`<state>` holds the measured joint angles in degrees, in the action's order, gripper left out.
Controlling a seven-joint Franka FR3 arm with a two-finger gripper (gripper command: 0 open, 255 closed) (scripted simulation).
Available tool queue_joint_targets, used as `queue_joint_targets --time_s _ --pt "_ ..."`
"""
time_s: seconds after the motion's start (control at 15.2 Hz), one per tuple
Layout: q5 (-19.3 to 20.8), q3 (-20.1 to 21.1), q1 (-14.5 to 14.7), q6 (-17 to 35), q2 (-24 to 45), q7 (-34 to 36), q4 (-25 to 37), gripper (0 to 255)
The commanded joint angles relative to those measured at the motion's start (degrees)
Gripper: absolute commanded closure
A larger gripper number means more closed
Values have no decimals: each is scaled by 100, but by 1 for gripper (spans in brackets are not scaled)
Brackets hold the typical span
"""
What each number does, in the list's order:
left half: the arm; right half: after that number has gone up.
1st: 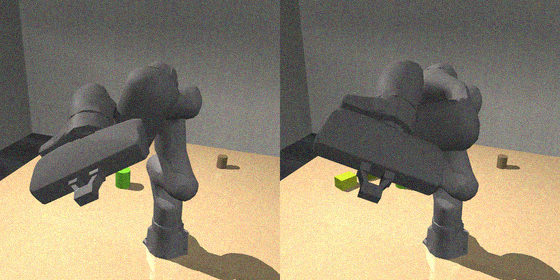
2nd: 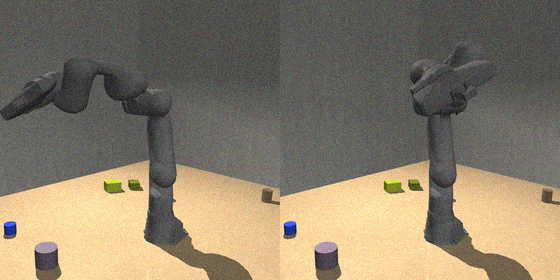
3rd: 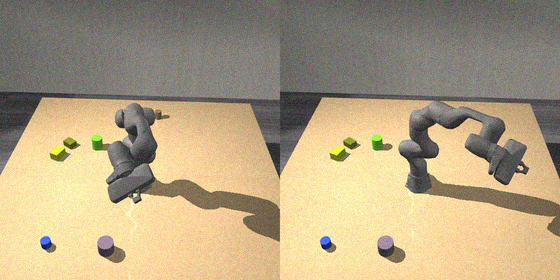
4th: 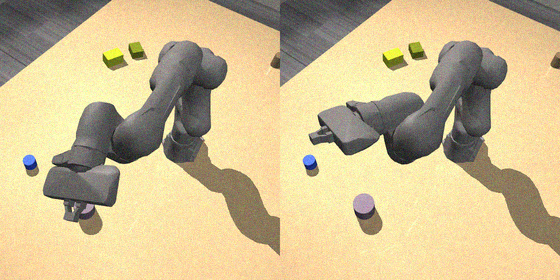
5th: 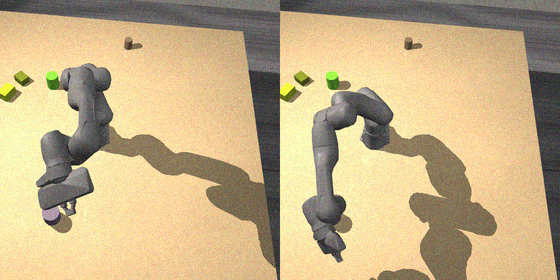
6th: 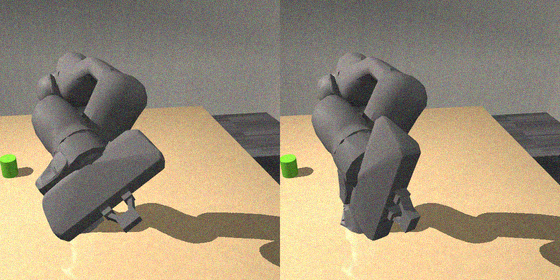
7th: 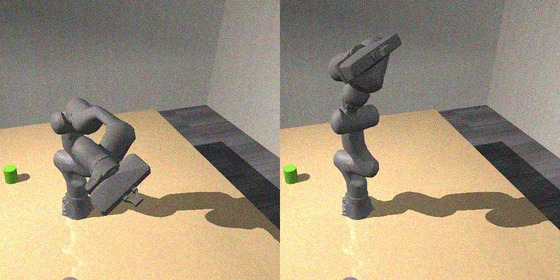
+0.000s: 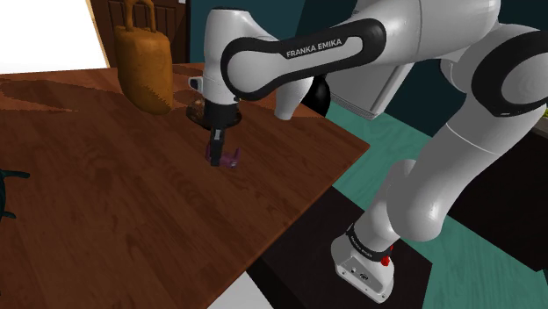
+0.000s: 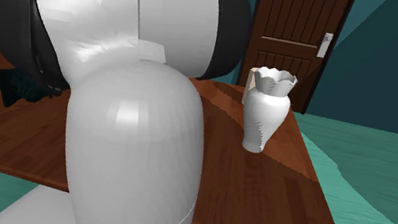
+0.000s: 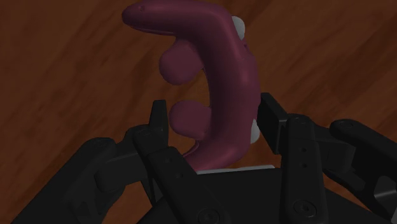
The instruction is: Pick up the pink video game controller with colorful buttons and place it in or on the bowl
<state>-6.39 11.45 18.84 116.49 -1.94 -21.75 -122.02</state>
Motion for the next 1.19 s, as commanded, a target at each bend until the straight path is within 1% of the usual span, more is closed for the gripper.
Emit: queue_joint_targets --time_s 0.0,0.92,1.12 --pt "-4 -4 -3 -152 -56 6 94 255" --pt "-9 -31 -21 -1190 -311 62 882 255" --pt "92 -200 -179 -1284 59 -223 1312 255"
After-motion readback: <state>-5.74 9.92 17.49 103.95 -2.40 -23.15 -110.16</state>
